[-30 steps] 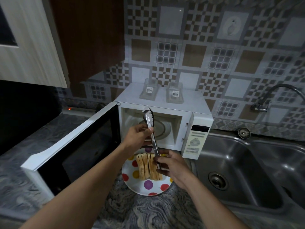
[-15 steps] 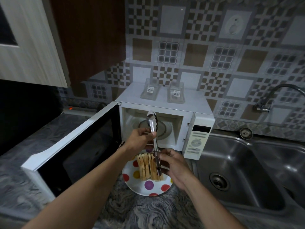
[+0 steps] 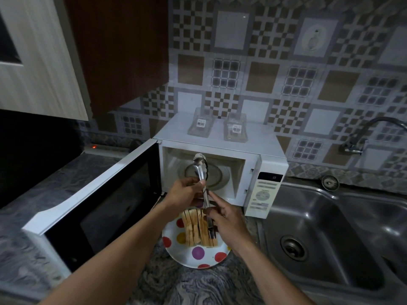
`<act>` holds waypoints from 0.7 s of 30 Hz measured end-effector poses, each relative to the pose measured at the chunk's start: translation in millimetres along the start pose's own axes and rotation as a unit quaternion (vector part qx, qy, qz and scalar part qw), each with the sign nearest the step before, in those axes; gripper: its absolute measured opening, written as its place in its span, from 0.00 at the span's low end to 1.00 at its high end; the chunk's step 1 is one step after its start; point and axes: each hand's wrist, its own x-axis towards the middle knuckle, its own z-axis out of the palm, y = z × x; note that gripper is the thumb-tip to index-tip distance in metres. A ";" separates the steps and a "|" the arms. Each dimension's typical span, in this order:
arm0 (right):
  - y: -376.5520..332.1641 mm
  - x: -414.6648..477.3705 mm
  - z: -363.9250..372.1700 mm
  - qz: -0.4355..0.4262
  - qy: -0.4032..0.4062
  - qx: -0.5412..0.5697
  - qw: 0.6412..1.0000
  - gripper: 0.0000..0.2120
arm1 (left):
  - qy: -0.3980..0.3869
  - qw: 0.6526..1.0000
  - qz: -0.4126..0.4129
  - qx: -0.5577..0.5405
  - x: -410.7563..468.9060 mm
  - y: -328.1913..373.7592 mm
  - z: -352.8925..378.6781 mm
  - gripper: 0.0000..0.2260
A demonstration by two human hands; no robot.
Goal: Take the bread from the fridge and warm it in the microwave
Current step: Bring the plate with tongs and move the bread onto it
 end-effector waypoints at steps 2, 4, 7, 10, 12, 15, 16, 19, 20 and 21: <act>1.5 2.3 2.5 0.001 -0.005 -0.015 1.000 0.24 | -0.015 1.000 -0.012 0.002 -1.9 -0.2 0.0 0.10; 3.2 4.5 4.7 0.005 -0.006 -0.024 1.000 0.24 | -0.031 0.999 -0.020 0.014 -3.4 -3.7 -2.9 0.10; 6.2 6.0 5.6 0.011 -0.005 -0.027 1.000 0.27 | -0.046 0.998 -0.030 0.018 -5.0 -12.9 -5.9 0.18; 10.9 8.2 7.3 0.002 0.003 -0.019 1.000 0.25 | -0.012 1.000 -0.014 -0.020 -4.0 -18.0 -3.6 0.21; 15.0 9.7 9.4 0.023 0.025 -0.006 0.999 0.20 | 0.018 0.998 -0.008 -0.058 -5.0 -17.9 -0.8 0.19; 23.9 12.1 12.1 0.057 0.036 0.003 0.998 0.12 | 0.055 0.997 -0.003 -0.049 -4.7 -21.2 1.6 0.18; 26.7 13.4 12.4 0.061 0.034 -0.001 0.998 0.11 | 0.072 0.997 0.003 -0.030 -4.8 -22.0 2.2 0.18; 32.5 16.7 9.4 0.067 0.038 -0.034 0.996 0.06 | 0.118 0.993 0.005 -0.002 -2.6 -25.3 -1.6 0.20; 34.2 17.8 7.1 0.066 0.048 -0.061 0.995 0.03 | 0.127 0.992 0.002 0.006 -2.3 -25.9 -4.4 0.19; 36.3 18.5 3.9 0.073 0.057 -0.100 0.991 0.03 | 0.140 0.990 -0.003 0.030 -3.2 -26.4 -7.6 0.18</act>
